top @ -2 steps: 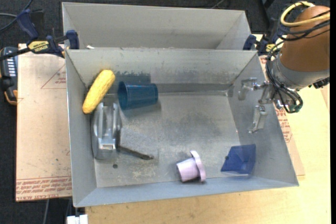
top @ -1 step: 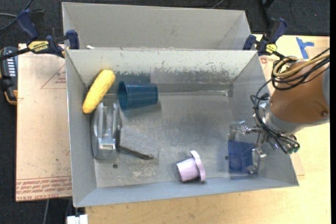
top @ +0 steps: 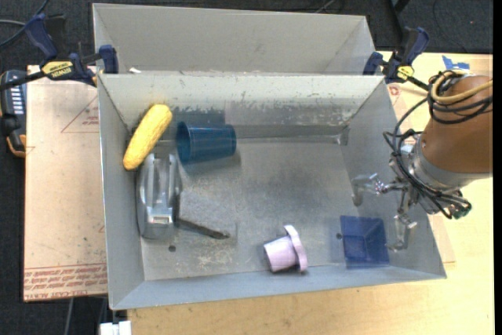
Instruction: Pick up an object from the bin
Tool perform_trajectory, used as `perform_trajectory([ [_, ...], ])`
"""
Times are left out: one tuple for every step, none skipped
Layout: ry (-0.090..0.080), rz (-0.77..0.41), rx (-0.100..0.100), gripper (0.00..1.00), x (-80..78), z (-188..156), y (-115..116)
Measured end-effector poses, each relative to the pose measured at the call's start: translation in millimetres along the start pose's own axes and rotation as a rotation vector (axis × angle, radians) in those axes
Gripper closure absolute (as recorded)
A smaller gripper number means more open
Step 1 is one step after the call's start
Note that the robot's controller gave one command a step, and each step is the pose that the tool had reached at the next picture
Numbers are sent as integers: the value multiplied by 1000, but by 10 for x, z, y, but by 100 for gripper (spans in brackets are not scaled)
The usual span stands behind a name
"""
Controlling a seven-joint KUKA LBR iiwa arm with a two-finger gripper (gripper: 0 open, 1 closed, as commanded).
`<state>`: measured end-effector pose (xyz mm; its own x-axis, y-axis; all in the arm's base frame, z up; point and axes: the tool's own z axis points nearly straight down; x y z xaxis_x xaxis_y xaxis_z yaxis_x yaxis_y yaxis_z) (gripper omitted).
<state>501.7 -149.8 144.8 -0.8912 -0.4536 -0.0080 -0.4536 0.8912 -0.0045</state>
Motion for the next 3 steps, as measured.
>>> perform_trajectory([
  [8,172,-7,0,149,448,44],
  [-5,-92,-7,0,86,730,46],
  [-16,147,-2,100,80,718,52],
])
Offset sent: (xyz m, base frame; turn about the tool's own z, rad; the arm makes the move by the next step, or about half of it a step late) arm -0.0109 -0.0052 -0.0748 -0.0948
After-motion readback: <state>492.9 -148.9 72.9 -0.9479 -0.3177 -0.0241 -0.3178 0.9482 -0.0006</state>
